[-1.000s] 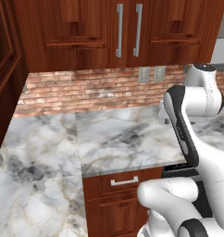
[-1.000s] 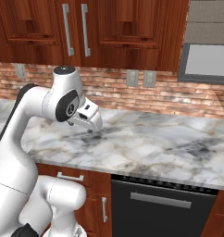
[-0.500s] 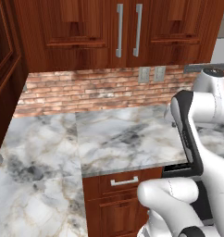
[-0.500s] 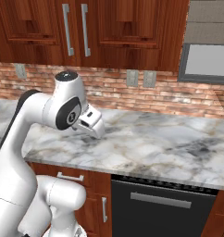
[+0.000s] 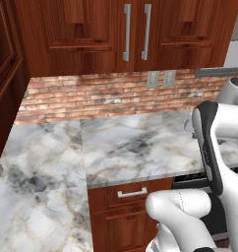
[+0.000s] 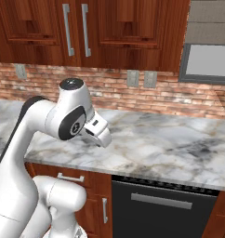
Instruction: Open the dishwasher door and pull out the top rack.
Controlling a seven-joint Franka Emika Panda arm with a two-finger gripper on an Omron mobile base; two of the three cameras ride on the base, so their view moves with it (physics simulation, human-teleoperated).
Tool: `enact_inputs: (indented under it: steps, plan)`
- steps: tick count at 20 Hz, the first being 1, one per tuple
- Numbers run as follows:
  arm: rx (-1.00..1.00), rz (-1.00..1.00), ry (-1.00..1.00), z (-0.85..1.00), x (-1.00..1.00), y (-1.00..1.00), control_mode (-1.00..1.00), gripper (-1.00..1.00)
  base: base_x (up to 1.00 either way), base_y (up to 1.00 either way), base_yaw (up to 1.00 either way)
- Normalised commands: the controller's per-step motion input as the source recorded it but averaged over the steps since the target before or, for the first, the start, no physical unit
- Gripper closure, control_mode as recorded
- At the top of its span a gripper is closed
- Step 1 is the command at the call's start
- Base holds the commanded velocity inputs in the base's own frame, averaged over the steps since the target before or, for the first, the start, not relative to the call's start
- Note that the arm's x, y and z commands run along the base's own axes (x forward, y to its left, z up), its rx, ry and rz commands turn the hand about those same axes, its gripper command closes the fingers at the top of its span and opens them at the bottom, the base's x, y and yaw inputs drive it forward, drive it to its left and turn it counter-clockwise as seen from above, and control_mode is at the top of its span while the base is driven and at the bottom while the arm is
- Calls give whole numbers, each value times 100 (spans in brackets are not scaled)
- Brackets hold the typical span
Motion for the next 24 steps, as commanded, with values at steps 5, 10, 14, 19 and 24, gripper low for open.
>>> enact_inputs:
  steps: [5, 10, 14, 19, 24]
  plan:
    - [0, -5, -5, -6, -18, -20, -100, -100, 0, 0, 0]
    - [0, -4, -5, -6, -17, -18, -100, -100, 0, 0, 0]
    - [1, -3, -3, -9, -15, -17, -100, -100, 0, 0, 0]
    - [4, -2, -7, -7, -17, -14, -100, -100, 0, 0, 0]
    - [6, -3, -9, -6, -20, -14, -100, -100, 0, 0, 0]
